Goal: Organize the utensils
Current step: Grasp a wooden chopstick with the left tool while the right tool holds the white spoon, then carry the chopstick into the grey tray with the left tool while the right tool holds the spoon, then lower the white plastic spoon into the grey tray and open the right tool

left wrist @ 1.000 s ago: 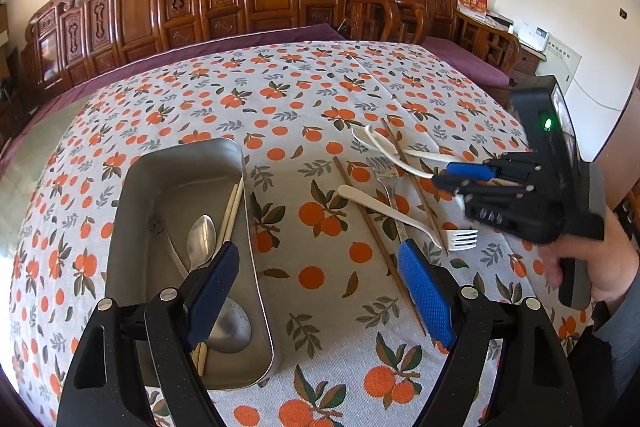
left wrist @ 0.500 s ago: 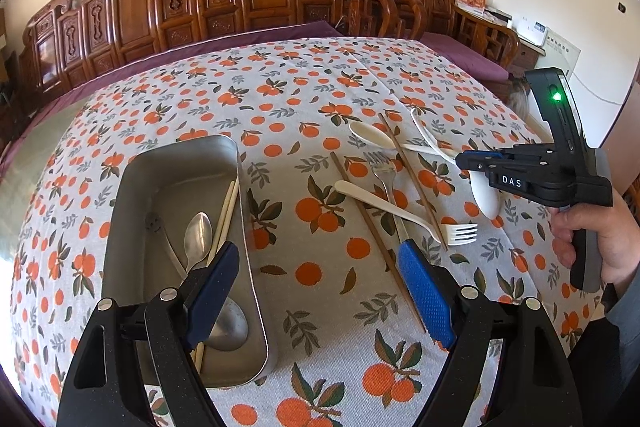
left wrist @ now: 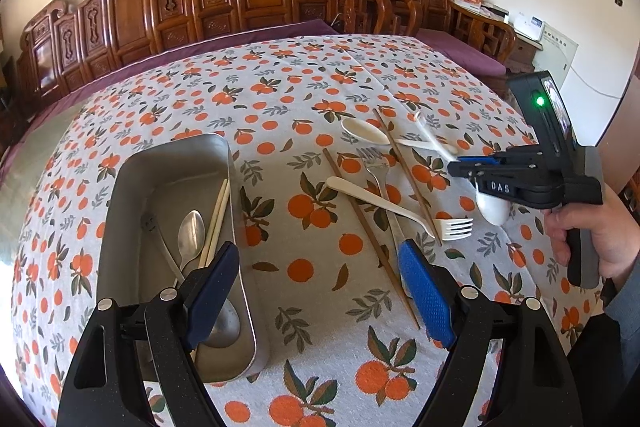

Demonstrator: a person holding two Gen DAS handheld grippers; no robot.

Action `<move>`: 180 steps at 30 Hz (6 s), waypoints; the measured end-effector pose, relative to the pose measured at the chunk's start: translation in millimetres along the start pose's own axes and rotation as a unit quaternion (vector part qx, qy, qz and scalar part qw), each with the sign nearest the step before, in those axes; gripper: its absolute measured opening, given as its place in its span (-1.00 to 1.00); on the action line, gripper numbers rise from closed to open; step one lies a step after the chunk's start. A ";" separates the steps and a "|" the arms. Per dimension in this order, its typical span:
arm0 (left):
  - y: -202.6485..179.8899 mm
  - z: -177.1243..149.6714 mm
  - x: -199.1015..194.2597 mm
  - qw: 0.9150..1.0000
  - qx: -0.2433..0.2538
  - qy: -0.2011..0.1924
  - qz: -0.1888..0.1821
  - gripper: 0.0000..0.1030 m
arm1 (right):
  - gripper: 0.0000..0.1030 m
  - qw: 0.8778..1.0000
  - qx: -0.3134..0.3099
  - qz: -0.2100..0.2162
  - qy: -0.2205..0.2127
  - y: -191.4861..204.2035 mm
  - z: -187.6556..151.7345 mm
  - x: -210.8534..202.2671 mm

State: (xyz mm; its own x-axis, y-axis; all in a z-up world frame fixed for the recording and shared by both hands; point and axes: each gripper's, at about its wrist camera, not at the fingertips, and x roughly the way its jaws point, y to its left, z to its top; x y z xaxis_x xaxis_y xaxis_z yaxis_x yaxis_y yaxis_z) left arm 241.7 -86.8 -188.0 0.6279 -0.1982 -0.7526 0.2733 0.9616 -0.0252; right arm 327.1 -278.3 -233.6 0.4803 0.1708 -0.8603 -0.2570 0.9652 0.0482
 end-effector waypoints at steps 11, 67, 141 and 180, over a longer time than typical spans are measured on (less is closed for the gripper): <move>-18.1 -1.4 1.6 1.000 0.006 0.014 -0.003 0.52 | -0.79 0.999 0.020 0.031 -0.038 -6.0 3.2 -29.1; -68.7 52.7 42.7 0.998 0.037 0.049 -0.005 -0.92 | -0.79 0.995 0.043 0.070 -0.058 -12.9 -19.9 -50.9; 144.6 -15.0 -88.0 0.996 -0.066 0.009 0.051 -0.74 | -0.78 0.981 -0.063 0.165 -0.086 212.0 14.5 -100.9; 177.8 -43.1 -94.1 0.994 -0.089 0.020 0.059 -0.62 | -0.77 0.987 -0.048 0.153 -0.012 271.9 52.4 6.3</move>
State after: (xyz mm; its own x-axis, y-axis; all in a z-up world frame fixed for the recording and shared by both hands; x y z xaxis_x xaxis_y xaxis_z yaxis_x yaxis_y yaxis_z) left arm 199.8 111.0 -150.1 0.6175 -0.0770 -0.7828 0.0632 0.9968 -0.0482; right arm 304.2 -4.4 -199.3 0.3875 0.4572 -0.8005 -0.4708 0.8447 0.2545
